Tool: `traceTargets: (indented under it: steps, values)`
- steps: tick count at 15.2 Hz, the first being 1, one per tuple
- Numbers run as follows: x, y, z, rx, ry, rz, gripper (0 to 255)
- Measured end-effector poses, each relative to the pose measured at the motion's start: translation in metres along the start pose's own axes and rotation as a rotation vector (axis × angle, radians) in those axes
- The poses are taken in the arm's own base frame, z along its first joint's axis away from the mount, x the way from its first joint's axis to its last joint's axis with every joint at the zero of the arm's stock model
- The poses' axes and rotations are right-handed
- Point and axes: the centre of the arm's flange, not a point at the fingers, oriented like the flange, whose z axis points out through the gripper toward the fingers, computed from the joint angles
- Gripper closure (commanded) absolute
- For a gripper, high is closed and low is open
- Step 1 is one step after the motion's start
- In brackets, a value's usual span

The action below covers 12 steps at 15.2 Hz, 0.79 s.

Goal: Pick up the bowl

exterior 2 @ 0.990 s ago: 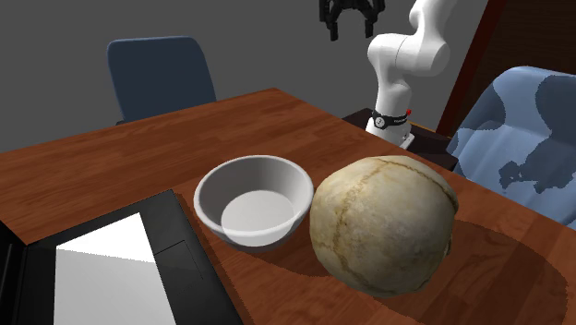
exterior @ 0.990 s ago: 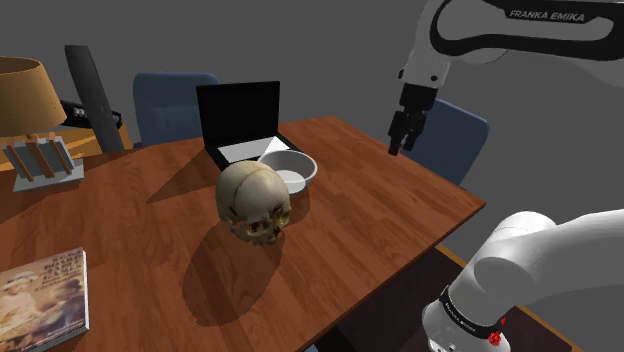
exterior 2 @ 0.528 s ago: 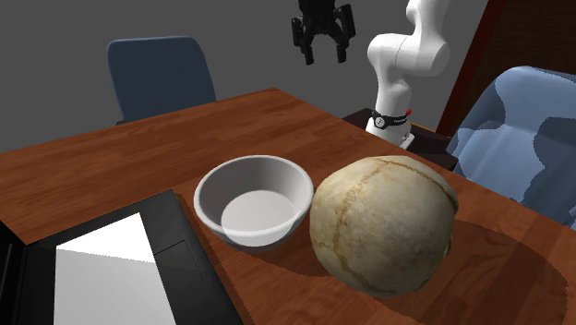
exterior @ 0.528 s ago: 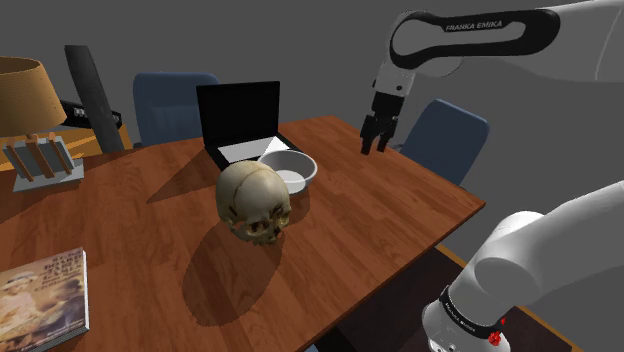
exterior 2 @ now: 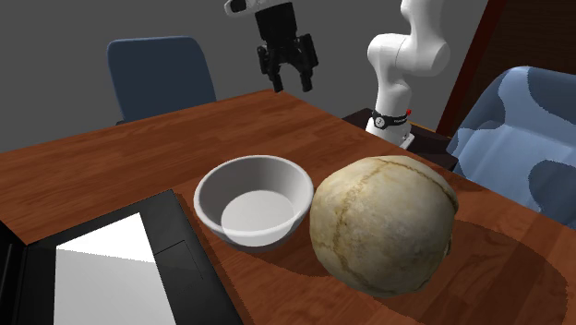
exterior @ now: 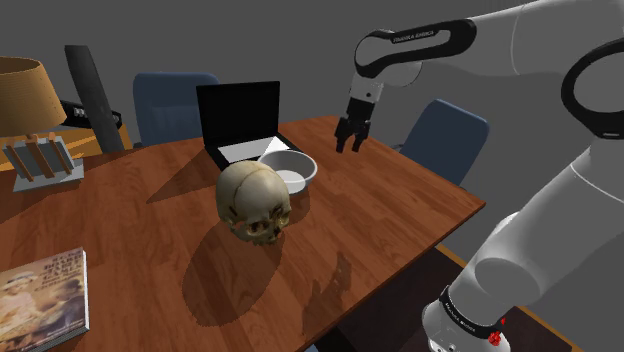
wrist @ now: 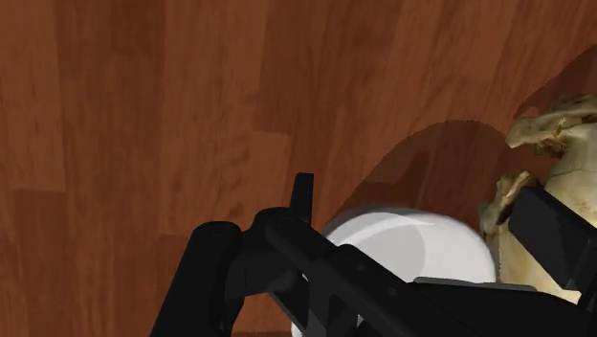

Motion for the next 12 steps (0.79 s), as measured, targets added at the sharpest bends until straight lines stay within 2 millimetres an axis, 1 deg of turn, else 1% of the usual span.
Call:
traceTargets:
  steps: [4,7,10,11,12]
  values:
    - [0.049,0.011,0.020,0.024,0.008,0.003,0]
    - [0.082,0.026,0.032,0.042,0.013,0.006,0]
    - [0.122,0.034,0.045,0.060,0.018,0.008,0]
    - [0.135,0.036,0.052,0.066,0.020,0.009,0]
    - [0.146,0.042,0.056,0.072,0.021,0.010,0]
